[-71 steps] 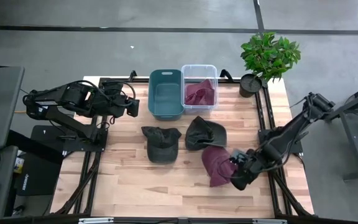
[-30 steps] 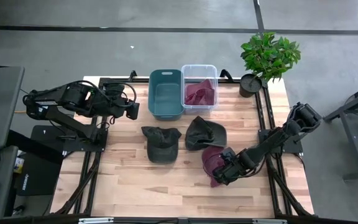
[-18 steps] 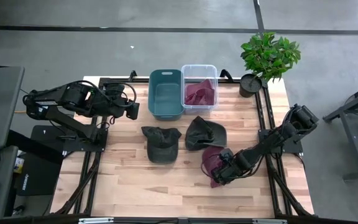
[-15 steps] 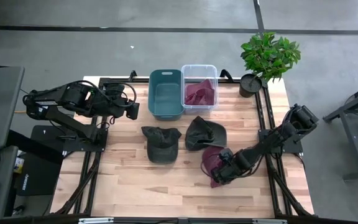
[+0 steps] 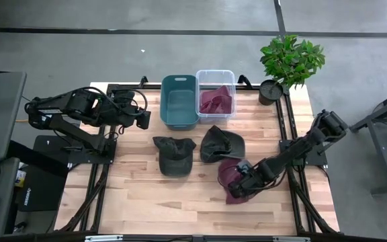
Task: Pick & Place hat
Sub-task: Put the red cap into the transparent bin
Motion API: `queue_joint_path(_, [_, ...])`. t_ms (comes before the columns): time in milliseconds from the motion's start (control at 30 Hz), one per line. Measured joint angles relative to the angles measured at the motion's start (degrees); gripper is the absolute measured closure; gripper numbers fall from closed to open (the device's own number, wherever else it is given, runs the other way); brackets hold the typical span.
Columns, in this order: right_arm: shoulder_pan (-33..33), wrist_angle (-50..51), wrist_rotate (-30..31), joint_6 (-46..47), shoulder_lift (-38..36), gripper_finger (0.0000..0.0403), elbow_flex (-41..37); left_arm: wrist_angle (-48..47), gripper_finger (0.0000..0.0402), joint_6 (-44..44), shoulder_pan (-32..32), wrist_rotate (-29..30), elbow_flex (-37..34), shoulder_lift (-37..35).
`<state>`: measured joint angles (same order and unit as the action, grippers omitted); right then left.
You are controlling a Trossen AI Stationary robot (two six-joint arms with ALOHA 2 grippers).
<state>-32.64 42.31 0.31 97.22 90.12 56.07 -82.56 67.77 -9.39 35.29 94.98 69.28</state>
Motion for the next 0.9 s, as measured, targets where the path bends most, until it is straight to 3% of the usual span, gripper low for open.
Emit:
queue_joint_path(467, [0.0,0.1,8.4,-6.2,-16.1,0.0402,2.5,0.2,0.0122,0.0,0.0,-0.3,0.0,0.0])
queue_joint_path(900, [0.1,-8.6,23.7,-18.5,-25.8,0.0403,2.5,4.2,0.0122,-0.3,0.0,-1.8,0.0,0.0])
